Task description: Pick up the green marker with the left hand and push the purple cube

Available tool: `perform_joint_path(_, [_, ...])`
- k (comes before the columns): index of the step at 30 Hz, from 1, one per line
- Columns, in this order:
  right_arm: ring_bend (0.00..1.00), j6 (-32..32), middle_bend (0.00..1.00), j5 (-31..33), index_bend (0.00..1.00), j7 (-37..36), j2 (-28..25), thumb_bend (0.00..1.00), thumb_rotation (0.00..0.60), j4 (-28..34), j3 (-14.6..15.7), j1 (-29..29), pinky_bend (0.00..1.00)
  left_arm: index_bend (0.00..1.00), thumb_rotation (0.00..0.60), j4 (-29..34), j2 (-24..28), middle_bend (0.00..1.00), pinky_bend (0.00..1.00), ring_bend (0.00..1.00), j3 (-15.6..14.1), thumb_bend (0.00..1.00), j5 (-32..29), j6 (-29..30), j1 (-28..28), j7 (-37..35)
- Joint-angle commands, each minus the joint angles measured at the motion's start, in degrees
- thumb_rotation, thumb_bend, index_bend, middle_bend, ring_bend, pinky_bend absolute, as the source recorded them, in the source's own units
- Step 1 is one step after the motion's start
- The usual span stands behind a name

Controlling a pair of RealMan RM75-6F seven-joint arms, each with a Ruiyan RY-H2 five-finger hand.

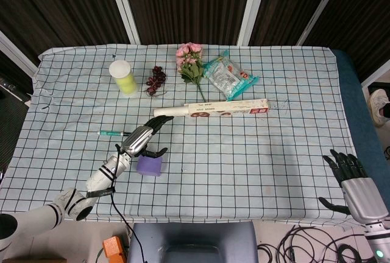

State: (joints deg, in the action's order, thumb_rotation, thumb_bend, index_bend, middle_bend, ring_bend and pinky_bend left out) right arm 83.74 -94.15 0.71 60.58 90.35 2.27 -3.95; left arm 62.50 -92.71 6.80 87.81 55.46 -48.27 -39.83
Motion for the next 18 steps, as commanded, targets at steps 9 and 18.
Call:
perform_joint_path(9, [0.0, 0.44, 0.0, -0.24, 0.0, -0.2, -0.17, 0.31, 0.6, -0.04, 0.15, 0.24, 0.0, 0.12, 0.6, -2.83, 1.19, 0.15, 0.08, 0.0, 0.29, 0.36, -3.05, -0.17, 1.14, 7.83])
perform_joint_path(18, [0.0, 0.23, 0.0, -0.58, 0.0, -0.03, -0.1, 0.31, 0.6, -0.11, 0.35, 0.17, 0.0, 0.29, 0.6, -8.63, 2.64, 0.39, 0.08, 0.1, 1.13, 0.35, -10.53, -2.06, 4.54, 21.74])
